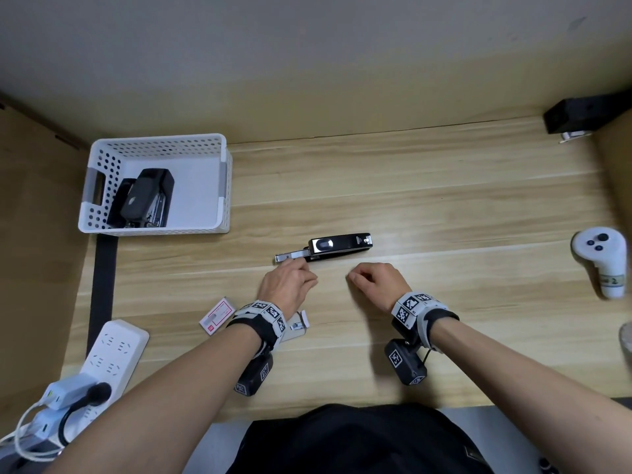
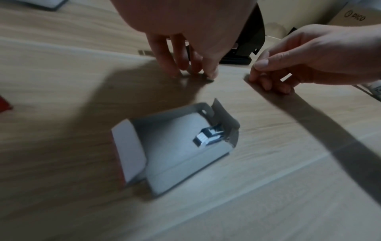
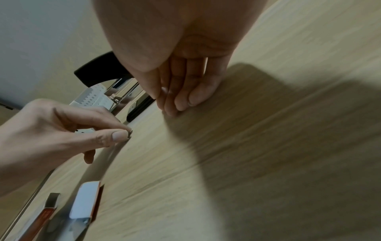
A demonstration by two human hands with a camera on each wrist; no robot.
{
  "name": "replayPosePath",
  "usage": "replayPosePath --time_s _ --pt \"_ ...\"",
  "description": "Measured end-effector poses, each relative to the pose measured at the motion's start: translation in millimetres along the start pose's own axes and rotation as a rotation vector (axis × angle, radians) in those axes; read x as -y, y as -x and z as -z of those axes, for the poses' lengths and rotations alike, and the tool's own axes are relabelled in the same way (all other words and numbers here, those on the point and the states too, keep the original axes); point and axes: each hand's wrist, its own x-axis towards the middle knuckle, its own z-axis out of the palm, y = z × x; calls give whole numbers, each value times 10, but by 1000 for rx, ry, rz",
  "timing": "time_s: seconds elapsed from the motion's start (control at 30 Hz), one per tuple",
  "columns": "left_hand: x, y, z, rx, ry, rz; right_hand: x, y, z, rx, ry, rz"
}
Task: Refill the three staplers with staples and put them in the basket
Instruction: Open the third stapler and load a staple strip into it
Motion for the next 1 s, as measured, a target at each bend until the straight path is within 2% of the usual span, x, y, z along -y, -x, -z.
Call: replayPosePath --time_s 0.33,0.67,1.0 --pt "41 112 -24 -7 -142 -124 27 22 15 5 -13 -5" --pt "82 30 381 147 -141 -57 164 59 248 1 63 13" --pt "66 76 235 246 -207 105 232 -55 79 13 93 47"
